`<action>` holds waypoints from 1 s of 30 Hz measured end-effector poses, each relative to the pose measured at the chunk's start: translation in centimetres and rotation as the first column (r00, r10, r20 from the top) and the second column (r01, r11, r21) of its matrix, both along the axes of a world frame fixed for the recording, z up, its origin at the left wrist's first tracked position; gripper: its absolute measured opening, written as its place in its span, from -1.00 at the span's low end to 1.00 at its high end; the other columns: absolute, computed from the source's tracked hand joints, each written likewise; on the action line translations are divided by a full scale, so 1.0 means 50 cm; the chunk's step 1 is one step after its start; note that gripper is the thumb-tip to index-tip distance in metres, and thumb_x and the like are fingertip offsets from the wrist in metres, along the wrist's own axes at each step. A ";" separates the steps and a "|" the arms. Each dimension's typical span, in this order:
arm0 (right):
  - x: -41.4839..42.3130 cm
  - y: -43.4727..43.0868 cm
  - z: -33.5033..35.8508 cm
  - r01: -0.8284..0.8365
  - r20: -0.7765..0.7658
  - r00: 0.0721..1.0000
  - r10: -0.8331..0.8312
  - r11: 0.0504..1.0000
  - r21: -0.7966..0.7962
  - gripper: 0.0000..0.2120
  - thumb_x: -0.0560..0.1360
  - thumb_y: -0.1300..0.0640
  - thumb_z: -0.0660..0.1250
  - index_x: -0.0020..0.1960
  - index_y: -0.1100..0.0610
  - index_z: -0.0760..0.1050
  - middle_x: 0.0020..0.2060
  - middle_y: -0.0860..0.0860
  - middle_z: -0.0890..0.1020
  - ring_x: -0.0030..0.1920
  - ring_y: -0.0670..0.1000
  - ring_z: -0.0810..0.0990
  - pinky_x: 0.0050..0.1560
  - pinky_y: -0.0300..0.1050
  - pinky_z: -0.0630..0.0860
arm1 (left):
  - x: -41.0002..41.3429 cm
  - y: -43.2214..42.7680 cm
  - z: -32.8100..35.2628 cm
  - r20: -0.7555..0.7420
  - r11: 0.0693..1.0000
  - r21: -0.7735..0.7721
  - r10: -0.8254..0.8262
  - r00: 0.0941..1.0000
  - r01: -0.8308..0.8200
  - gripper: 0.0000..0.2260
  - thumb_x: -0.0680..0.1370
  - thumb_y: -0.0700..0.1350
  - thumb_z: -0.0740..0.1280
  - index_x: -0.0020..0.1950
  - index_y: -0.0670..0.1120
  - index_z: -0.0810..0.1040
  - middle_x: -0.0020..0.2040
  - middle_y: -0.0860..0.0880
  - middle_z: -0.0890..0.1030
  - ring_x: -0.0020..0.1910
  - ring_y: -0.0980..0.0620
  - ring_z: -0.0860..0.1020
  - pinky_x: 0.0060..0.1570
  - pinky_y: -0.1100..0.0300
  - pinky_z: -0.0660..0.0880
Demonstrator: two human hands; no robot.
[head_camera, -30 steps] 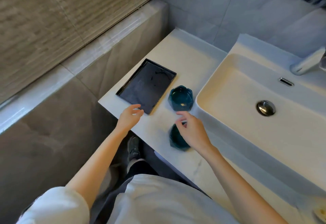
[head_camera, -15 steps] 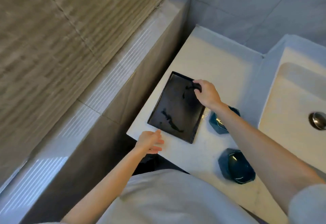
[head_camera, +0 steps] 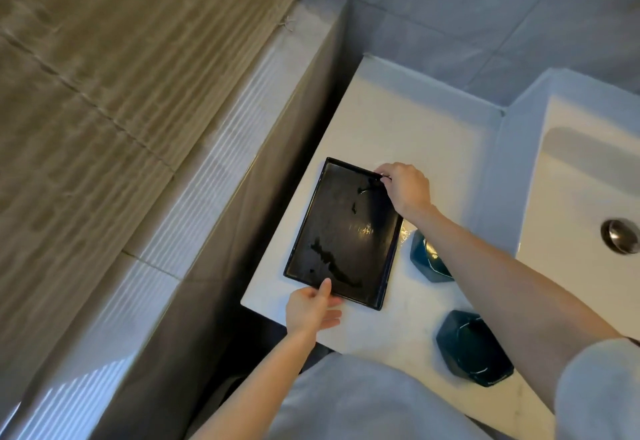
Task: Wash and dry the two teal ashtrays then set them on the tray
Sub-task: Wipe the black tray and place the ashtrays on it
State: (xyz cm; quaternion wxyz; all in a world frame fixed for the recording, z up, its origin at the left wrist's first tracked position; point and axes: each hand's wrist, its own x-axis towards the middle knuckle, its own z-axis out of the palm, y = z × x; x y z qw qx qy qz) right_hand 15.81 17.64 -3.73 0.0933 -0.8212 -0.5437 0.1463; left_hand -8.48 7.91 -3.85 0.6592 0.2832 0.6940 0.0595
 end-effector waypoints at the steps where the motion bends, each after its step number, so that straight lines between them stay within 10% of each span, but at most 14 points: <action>1: 0.003 0.002 0.003 -0.016 0.005 1.000 0.016 1.000 -0.005 -0.74 0.61 0.22 0.22 0.23 0.07 0.58 0.10 0.08 0.64 0.06 0.13 0.59 0.04 0.00 0.55 | 0.005 0.001 -0.001 -0.011 1.000 0.002 0.020 1.000 -0.020 -0.78 0.58 -0.02 0.30 -0.03 -0.19 0.54 -0.20 -0.09 0.69 -0.25 -0.05 0.68 -0.11 0.03 0.64; 11: 0.103 0.028 0.067 0.142 0.027 0.989 -0.143 0.989 0.030 -0.74 0.59 0.25 0.19 0.15 0.09 0.61 0.00 0.15 0.64 -0.01 0.24 0.57 -0.07 0.04 0.54 | 0.057 0.195 0.039 -0.182 0.931 0.317 -0.127 0.975 0.181 -0.76 0.60 -0.14 0.24 -0.22 -0.24 0.47 -0.39 -0.13 0.61 -0.42 -0.02 0.63 -0.25 0.08 0.62; 22: 0.255 0.016 0.048 0.529 0.006 0.846 -0.533 0.839 -0.131 -0.84 0.49 0.37 0.24 0.02 0.27 0.54 -0.03 0.26 0.62 0.02 0.30 0.57 -0.15 -0.04 0.46 | 0.344 0.582 0.048 -0.638 0.324 0.430 -0.552 0.537 0.843 -0.79 0.63 -0.06 0.12 -0.11 -0.14 0.42 -0.12 -0.15 0.60 -0.14 -0.14 0.59 -0.16 0.03 0.52; 30: 0.307 0.040 0.018 0.592 0.015 0.802 -0.597 0.791 -0.153 -0.81 0.52 0.35 0.24 0.11 0.28 0.52 0.02 0.26 0.61 0.08 0.29 0.54 -0.07 -0.02 0.48 | 0.465 0.668 0.020 -0.735 0.147 0.390 -0.545 0.404 0.909 -0.77 0.65 -0.04 0.11 -0.07 -0.16 0.43 -0.09 -0.16 0.55 -0.12 -0.12 0.51 -0.21 0.06 0.40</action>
